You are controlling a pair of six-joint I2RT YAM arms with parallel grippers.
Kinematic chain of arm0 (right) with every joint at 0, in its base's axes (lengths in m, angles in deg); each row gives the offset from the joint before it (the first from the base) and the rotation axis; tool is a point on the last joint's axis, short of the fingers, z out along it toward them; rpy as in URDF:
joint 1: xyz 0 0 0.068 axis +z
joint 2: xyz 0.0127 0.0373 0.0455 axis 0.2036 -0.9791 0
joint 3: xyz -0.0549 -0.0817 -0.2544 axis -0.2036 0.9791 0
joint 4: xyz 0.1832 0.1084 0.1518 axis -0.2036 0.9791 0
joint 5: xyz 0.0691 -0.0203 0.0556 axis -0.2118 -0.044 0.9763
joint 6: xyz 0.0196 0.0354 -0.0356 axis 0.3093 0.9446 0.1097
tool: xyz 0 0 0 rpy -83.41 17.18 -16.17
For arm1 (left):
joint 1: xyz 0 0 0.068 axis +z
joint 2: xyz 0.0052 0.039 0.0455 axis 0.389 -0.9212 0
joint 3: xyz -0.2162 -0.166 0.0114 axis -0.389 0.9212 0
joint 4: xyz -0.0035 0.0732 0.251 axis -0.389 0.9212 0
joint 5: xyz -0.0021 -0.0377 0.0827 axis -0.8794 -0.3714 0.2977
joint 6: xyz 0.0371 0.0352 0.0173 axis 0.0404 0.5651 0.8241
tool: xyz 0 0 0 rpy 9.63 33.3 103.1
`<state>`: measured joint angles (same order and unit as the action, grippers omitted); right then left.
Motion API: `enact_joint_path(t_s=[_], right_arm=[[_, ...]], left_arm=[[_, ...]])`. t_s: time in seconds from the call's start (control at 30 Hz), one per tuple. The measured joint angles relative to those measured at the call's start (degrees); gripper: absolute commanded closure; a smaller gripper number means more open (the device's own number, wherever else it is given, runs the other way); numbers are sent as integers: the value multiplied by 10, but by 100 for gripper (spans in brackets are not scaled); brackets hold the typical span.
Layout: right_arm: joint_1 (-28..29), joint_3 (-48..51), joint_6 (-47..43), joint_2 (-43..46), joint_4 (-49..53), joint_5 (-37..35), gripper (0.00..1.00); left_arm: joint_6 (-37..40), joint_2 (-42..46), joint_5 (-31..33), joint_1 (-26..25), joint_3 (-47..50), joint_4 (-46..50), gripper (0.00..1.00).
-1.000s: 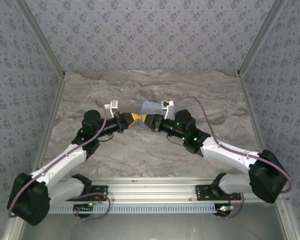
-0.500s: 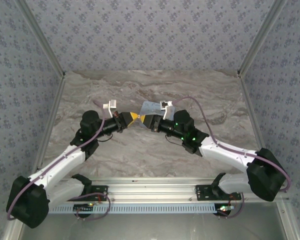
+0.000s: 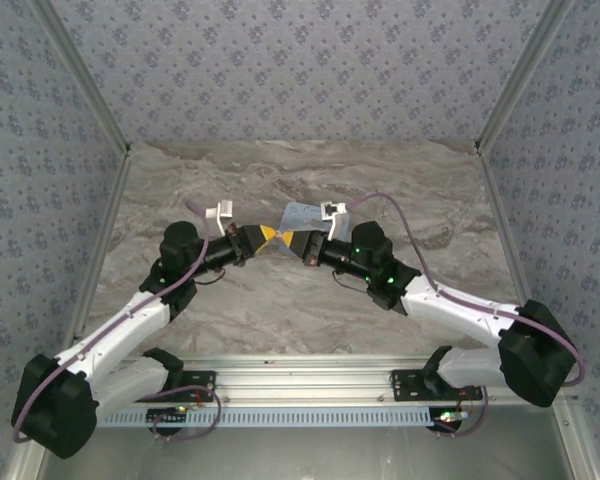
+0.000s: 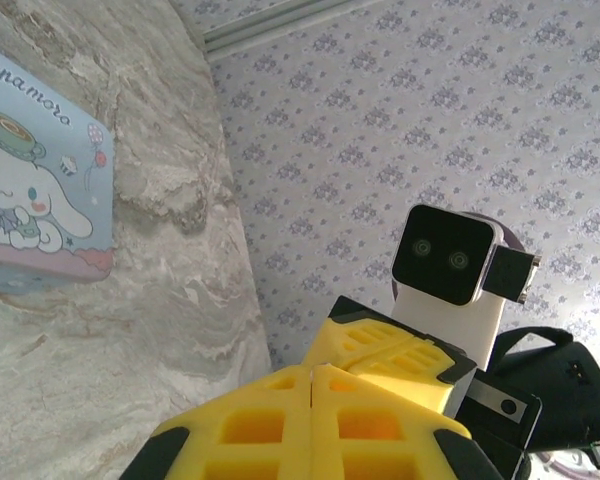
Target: Unlock a padlock with a key
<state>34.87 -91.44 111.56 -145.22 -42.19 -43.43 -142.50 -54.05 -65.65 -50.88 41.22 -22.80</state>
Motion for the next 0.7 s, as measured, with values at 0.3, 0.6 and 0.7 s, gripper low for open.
enact_joint_path(t_s=[0.3, 0.6, 0.7], right_arm=[[-37, -189, -198, 47, 395, 23, 100], [5, -343, -377, -37, 742, 17, 100], [8, -343, -403, -52, 781, 41, 100]], left_arm=[[204, 66, 1, 35, -54, 220, 45], [427, 80, -69, 27, -75, 259, 39], [501, 71, -89, -27, -75, 258, 38]])
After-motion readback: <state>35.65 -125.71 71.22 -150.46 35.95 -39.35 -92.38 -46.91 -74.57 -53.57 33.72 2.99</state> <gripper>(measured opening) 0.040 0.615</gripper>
